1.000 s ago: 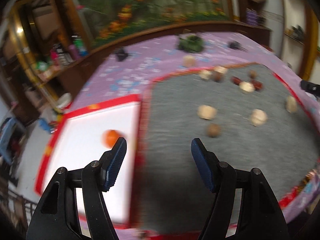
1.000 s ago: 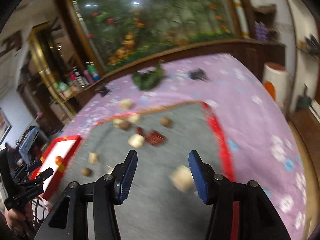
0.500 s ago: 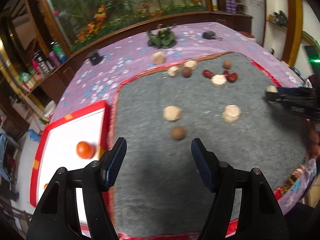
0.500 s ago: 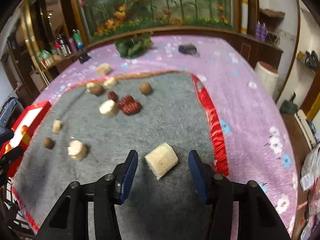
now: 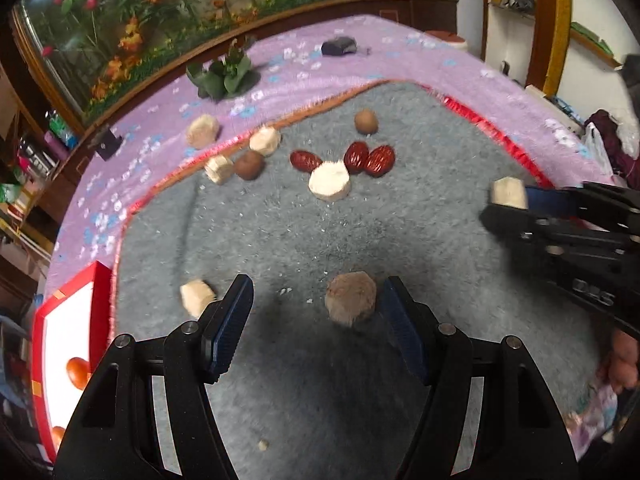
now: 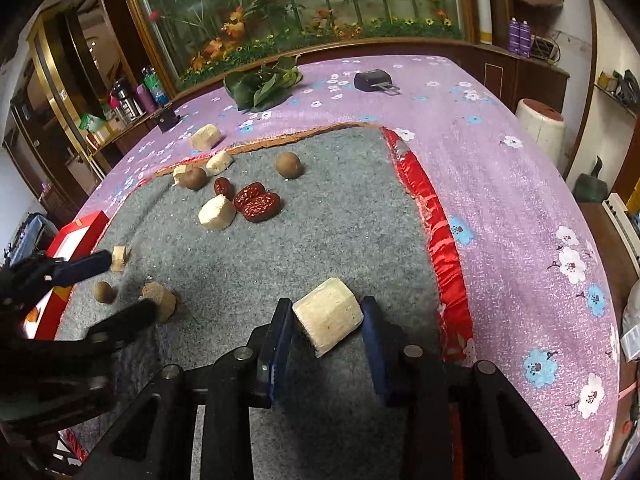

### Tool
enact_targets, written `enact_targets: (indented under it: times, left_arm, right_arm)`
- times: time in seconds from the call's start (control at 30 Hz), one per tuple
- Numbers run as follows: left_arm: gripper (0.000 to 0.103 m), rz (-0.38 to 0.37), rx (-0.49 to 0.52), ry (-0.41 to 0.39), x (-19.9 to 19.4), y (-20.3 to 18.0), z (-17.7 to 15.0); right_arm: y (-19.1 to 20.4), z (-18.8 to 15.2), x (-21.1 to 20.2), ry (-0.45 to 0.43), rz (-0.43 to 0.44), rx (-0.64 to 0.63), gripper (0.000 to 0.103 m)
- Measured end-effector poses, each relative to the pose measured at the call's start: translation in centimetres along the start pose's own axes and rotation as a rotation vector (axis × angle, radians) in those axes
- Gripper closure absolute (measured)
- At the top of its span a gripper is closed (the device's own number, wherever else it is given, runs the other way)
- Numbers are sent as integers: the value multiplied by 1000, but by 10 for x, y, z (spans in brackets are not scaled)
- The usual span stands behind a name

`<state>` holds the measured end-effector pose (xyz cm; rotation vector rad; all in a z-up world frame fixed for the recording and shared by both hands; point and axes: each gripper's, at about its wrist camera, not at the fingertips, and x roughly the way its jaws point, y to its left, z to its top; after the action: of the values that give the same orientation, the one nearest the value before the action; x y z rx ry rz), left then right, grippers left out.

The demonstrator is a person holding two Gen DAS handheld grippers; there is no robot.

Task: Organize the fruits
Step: 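Grasp a cream square chunk with the right tool while the left grasps a tan ball, then carry both held pieces into the white box and open both tools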

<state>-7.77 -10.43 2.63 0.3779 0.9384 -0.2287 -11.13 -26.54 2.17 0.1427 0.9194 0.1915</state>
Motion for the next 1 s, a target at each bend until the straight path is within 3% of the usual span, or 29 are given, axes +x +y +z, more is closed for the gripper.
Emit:
enact_targets:
  times: [0.1,0.13,0.2,0.43,0.6,0.73,1.0]
  left_arm:
    - [40,-52,-17,25,15,-1,-2]
    - [55,-84,-45,3,14,2,-3]
    - [73,-141,-37,-3,14,2,-3]
    - [75,-139,-72,-79,-11,17,-9]
    - [75,-37,-183,-208,-63,67,-28]
    - [75,82,-322,-260,-92,122,-61]
    - [75,312,-537,-237,-110,217,-131]
  right_arm:
    - [0,0,0,0,7,6,69]
    - [1,0,0,1,3,3,69]
    - [2,1,1,2,-4,-3,69]
    - [11,2,-2,-15,-18,-26,70]
    - [42,10,-12,-38,57,-80,70]
    - [88,25,-18,-61,158,-139,70]
    - [216,36,-13,-93,361,-294,70]
